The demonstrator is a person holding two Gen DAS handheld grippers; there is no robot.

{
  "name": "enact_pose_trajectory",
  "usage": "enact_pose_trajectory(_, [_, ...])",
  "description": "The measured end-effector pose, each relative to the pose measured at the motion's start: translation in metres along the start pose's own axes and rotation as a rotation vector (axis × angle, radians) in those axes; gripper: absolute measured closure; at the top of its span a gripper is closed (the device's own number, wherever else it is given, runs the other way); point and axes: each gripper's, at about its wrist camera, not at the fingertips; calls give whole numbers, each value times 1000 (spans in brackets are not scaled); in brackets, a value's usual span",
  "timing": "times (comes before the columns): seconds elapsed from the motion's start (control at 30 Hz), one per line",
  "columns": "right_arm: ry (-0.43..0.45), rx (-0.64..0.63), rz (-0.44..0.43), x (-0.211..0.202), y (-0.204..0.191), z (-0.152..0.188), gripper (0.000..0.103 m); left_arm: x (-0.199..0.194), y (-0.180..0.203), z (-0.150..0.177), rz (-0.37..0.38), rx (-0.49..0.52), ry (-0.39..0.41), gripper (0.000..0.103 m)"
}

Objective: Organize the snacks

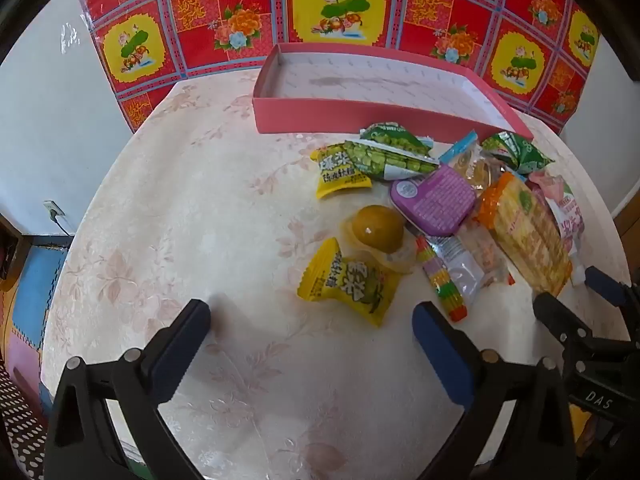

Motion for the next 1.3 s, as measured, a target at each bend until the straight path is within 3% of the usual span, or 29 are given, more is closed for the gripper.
enact_pose_trajectory(1.3, [9,-2,-3,-1,0,0,3,-3,1,1,5,5,21,0])
Point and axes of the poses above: each gripper's, at about its wrist camera, not at the fingertips, and x roughly the way its jaws point, y to its right, z to its underside, and after that the axes turned 12 degrees about -z, right-handed
